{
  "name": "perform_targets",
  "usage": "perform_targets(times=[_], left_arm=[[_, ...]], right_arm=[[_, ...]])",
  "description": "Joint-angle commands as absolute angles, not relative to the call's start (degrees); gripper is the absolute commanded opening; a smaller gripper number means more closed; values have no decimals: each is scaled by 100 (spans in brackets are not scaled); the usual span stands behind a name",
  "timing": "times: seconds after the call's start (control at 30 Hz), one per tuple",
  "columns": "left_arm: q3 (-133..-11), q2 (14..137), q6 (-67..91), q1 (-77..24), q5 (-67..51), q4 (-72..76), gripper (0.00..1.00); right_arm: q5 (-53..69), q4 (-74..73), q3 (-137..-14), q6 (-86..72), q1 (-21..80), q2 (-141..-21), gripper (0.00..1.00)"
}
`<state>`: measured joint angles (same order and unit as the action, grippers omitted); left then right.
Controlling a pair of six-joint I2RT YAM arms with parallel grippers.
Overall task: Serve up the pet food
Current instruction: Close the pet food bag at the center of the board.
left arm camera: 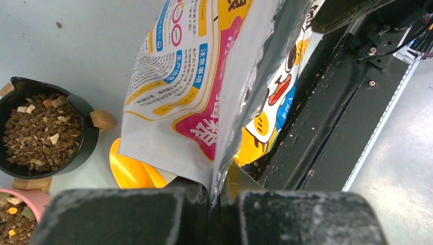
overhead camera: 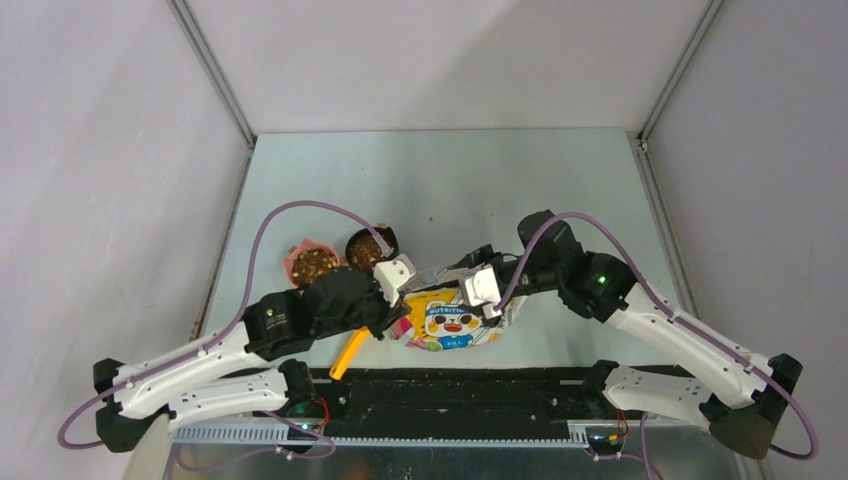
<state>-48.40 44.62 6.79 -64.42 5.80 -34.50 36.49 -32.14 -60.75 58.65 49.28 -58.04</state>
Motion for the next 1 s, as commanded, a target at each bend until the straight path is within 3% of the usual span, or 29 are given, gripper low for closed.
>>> perform_targets(times=[0.0, 0.2, 0.27, 0.4, 0.43, 0.5, 0.53, 0.57, 0.6, 0.7, 0.83, 0.97], left_arm=[[-4947, 4293, 383, -6442, 473, -2884, 0], [-4999, 4114, 397, -6446, 229, -2911, 0], [-4971, 4046, 418, -6447, 168, -2936, 0], [-4953, 3923, 535, -6442, 178, -3028, 0], [-4946, 3904, 558, -6447, 194, -3026, 0], [-4911, 3850, 649, -6444, 295, -2985, 22], [-4884, 3810, 672, -6443, 357, -2915, 48], [-4863, 3799, 661, -6443, 384, -2859, 56], [-4797, 3767, 585, -6442, 390, -2697, 71], [-4573, 3655, 263, -6443, 394, -2101, 85], [-4251, 3407, -359, -6442, 550, -1463, 98], [-3938, 3107, -830, -6442, 771, -1122, 100]], right_arm=[[3299, -2835, -6194, 5778, 5178, -5945, 71], [2767, -2665, -6196, 5711, 5374, -6051, 63], [2646, -2603, -6192, 5669, 5418, -6050, 54], [2472, -2839, -6343, 5664, 5497, -6061, 28], [2470, -2944, -6525, 5601, 5503, -6110, 9], [2531, -3250, -6808, 5338, 5490, -6184, 0], [2531, -3251, -6875, 5096, 5487, -6208, 0], [2507, -3179, -7021, 4886, 5457, -6254, 0], [2501, -3150, -7101, 4377, 5435, -6336, 0], [2971, -3107, -7665, 2599, 5029, -6597, 0], [4546, -2725, -7736, -18, 4058, -6979, 0], [5771, -2561, -7693, -1383, 3669, -7420, 0]])
